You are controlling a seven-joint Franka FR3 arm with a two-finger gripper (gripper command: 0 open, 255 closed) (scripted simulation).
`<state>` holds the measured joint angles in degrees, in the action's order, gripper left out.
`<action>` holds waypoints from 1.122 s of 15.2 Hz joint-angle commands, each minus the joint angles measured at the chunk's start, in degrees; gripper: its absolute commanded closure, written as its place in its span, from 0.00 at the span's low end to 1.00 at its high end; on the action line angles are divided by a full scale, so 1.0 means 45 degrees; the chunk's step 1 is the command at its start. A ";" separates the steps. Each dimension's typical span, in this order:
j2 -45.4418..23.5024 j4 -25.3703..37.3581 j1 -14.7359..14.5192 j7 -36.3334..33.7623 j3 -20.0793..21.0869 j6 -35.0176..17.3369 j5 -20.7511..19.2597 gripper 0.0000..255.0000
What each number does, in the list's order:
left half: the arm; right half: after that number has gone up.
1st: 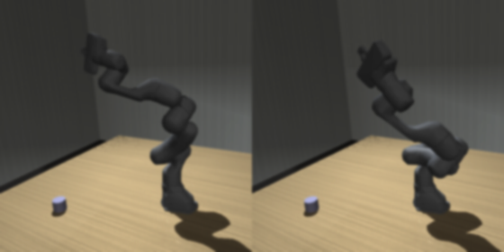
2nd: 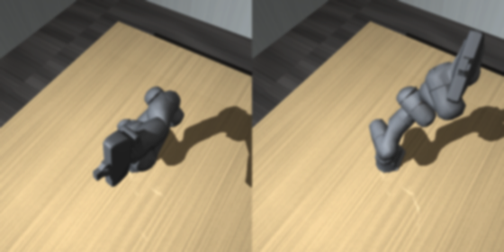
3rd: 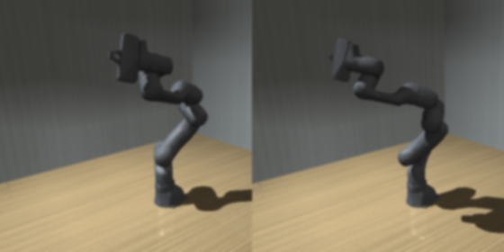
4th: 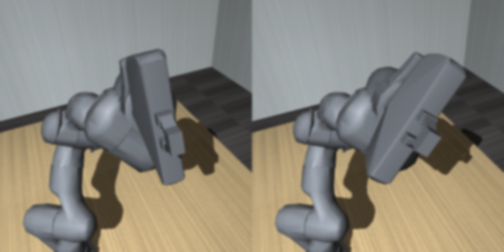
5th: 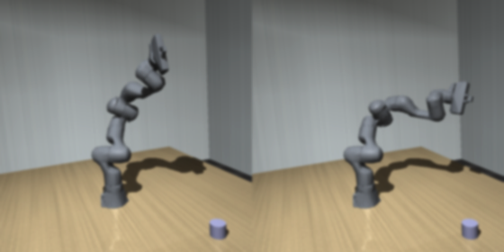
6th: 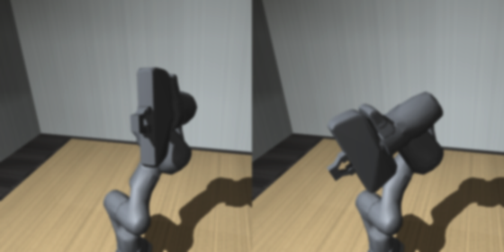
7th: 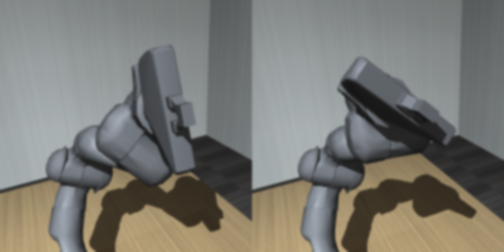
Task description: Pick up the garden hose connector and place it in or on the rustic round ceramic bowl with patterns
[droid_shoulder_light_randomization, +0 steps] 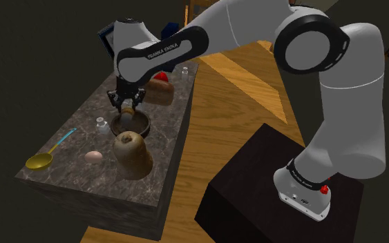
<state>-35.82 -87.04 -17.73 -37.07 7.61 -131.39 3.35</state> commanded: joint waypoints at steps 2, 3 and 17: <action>-0.0950 0.1235 -0.0170 -0.0134 -0.0058 0.0279 -0.0118 1.00; -0.1034 0.1199 -0.0173 -0.0123 -0.0061 0.0159 -0.0119 1.00; -0.2417 0.1032 -0.0223 0.0023 -0.0110 -0.1380 -0.0154 1.00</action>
<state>-46.16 -82.43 -18.75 -37.06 7.13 -137.09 2.66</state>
